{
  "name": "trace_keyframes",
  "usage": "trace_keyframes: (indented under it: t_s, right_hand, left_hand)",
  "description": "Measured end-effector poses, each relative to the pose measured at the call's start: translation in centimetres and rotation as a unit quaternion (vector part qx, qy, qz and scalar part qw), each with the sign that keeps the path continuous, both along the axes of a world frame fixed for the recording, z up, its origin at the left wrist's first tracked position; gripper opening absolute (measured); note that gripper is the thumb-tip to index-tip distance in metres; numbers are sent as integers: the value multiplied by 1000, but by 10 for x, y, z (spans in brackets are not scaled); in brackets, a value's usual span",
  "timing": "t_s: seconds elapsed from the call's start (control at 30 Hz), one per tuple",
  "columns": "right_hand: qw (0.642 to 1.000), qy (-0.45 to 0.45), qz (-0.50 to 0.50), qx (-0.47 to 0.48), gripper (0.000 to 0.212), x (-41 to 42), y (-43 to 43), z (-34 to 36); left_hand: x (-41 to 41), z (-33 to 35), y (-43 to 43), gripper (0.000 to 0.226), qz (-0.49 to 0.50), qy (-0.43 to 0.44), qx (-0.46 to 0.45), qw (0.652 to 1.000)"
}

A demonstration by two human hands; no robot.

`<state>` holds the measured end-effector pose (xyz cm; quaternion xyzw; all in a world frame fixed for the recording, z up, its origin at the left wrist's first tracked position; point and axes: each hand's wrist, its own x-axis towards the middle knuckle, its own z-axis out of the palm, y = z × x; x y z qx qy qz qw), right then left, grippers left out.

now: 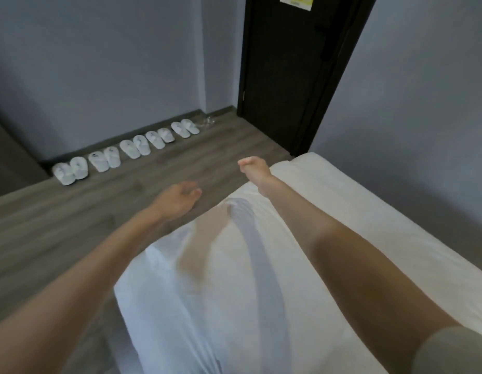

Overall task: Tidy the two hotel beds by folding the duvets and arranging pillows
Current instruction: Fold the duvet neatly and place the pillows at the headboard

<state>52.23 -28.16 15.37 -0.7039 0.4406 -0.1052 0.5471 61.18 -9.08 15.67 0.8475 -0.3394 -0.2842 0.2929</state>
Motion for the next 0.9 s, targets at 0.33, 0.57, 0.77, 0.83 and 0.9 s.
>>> trace_keyframes:
  t_s: [0.33,0.57,0.77,0.83,0.9]
  right_hand:
    - [996,80,44,11,43,-67,-6,-70]
    - [990,137,-1,-26,49,-84,48,-97]
    - [988,121,-97,15,50,-85,139,-77]
    - [982,150,-104,37,54,-86,177,-62]
    - [979,158,-116,57,56,-83,215,-46]
  left_hand:
    - [-31,-94,-29,65,-122,-31,178,976]
    - [-7,-121,12,61,-236,-104,150,954]
    - [32,-100,65,53,-318,-88,71,941]
    - [43,-88,89,51,-339,-85,48,936]
    - [55,-77,112,50,-353,-101,29,930]
